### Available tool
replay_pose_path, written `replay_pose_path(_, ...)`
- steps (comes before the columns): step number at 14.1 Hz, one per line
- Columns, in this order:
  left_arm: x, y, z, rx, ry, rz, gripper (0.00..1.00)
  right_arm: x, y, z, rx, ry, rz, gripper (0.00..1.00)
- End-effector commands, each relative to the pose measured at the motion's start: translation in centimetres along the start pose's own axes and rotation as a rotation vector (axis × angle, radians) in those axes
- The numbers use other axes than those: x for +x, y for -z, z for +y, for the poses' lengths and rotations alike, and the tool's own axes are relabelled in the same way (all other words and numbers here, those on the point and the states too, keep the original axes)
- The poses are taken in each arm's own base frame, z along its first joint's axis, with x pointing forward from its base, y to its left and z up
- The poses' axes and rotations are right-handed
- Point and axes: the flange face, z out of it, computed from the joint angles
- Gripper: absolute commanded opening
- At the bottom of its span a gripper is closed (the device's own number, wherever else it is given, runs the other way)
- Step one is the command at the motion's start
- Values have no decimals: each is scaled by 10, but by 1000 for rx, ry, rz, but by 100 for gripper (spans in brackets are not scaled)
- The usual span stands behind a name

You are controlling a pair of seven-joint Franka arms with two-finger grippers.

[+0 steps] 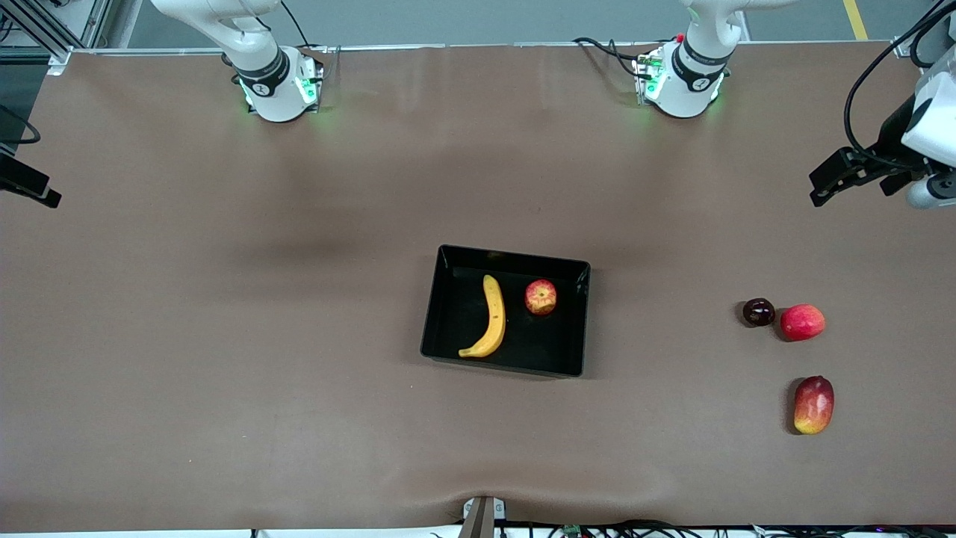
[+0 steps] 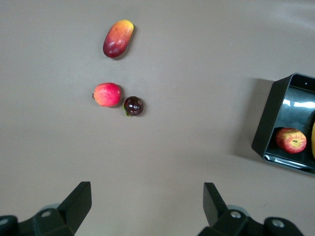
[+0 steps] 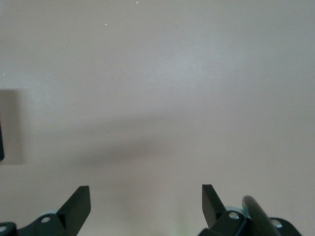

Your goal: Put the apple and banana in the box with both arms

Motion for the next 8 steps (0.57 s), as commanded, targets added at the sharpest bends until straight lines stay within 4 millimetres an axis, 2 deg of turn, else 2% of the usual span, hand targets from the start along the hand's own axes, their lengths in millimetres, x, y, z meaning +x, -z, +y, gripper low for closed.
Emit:
replay_pose_path(1, -6, 2, -2, -20, -12, 7, 100, -4, 4, 4, 19, 2, 0, 100)
replay_pose_path(3, -2, 4, -2, -24, -14, 11, 100, -4, 4, 4, 19, 2, 2, 100)
replay_pose_path(8, 0, -6, 2, -20, -49, -16, 100, -4, 4, 4, 18, 2, 0, 100)
